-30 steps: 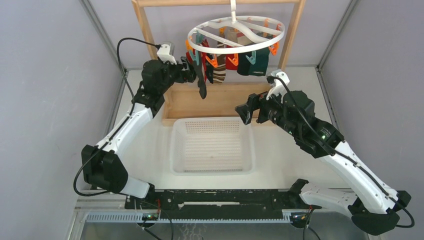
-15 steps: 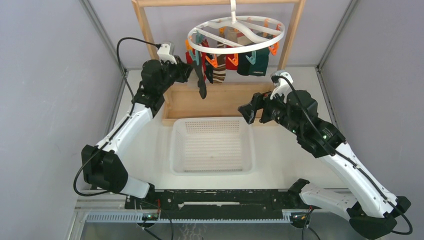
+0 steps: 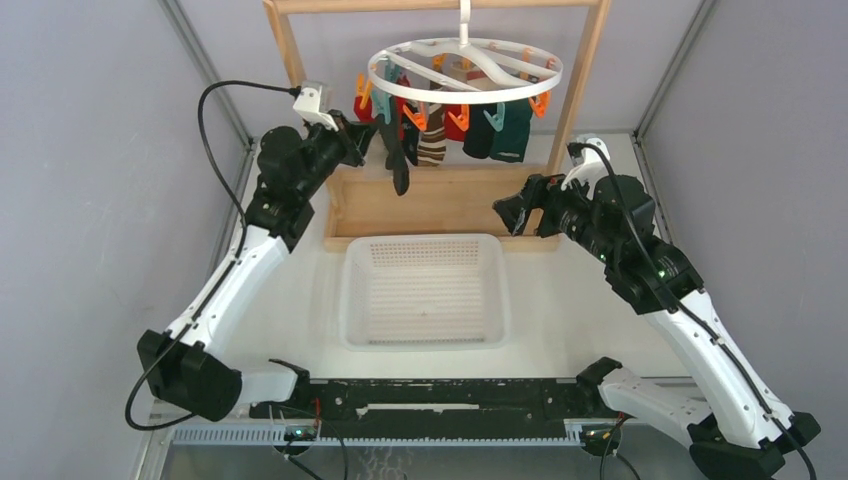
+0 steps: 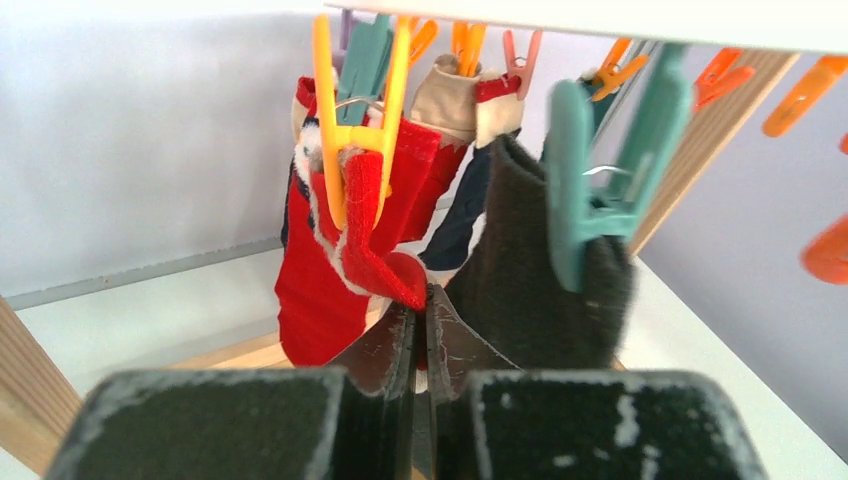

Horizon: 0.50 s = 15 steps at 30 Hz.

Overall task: Remove the socks clipped to the hanger
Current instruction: Adjust the hanger on the clothesline.

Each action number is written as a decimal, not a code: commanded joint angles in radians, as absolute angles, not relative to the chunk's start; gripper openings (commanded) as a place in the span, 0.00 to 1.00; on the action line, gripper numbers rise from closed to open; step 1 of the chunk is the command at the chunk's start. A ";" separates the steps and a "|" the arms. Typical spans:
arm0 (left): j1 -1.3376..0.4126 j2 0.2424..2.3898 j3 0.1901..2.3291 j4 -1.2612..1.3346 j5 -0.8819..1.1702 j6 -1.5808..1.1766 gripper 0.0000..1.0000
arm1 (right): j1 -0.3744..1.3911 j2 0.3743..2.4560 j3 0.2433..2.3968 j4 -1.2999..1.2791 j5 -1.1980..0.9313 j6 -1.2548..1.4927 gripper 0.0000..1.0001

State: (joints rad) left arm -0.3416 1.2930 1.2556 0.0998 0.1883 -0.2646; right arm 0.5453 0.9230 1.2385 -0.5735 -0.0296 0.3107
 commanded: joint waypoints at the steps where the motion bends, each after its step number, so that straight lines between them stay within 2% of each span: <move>1: -0.371 1.225 1.232 0.077 0.149 -0.218 0.08 | 0.515 0.910 1.242 -0.557 -0.065 0.344 0.92; 15: -0.423 1.073 1.235 -0.030 0.085 -0.182 0.08 | 0.391 0.878 1.243 -0.564 -0.132 0.367 0.92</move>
